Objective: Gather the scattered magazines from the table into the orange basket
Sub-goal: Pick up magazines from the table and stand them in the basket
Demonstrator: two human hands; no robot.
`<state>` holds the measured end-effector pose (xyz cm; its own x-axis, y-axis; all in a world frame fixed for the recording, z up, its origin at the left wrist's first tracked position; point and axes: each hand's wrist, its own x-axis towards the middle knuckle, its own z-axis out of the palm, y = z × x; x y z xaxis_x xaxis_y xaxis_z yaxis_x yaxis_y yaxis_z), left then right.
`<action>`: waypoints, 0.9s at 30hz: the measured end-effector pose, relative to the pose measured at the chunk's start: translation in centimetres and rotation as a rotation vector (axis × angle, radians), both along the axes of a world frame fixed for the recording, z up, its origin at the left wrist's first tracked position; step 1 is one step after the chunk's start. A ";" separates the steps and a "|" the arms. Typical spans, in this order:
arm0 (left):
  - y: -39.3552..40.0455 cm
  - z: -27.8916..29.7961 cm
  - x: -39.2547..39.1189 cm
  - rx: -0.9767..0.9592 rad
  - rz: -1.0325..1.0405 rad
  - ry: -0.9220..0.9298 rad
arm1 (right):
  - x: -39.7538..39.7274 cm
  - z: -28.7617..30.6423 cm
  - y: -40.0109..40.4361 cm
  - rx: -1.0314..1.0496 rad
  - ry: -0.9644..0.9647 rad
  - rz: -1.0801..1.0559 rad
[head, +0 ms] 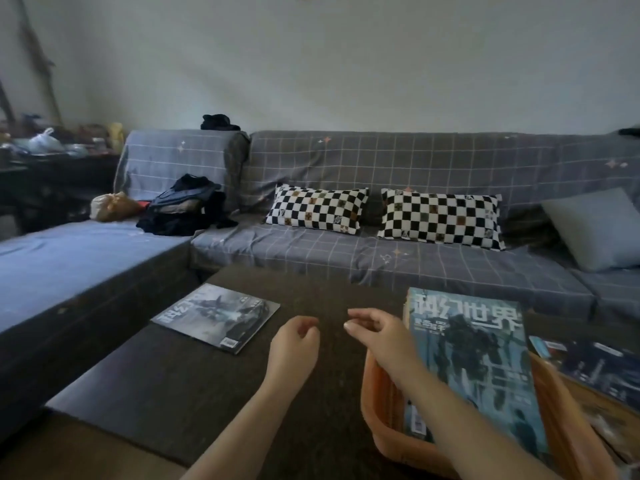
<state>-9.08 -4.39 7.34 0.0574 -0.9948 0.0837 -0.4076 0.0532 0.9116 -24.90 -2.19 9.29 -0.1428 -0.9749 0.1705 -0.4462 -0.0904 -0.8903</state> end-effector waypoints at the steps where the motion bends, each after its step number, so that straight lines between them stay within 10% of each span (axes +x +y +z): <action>1: -0.8 -0.4 1.2 0.009 0.032 0.008 | 1.2 -0.1 -1.6 0.005 0.003 0.035; 8: -7.6 -3.8 8.3 0.108 0.263 0.007 | 8.5 -3.9 -13.5 0.138 0.142 0.167; 17: -13.1 -10.3 11.5 0.179 0.477 -0.471 | 12.1 -11.3 -24.4 0.254 0.393 0.164; 27: -13.6 -11.3 12.0 0.127 0.534 -0.369 | 14.8 -12.6 -28.3 0.259 0.730 0.151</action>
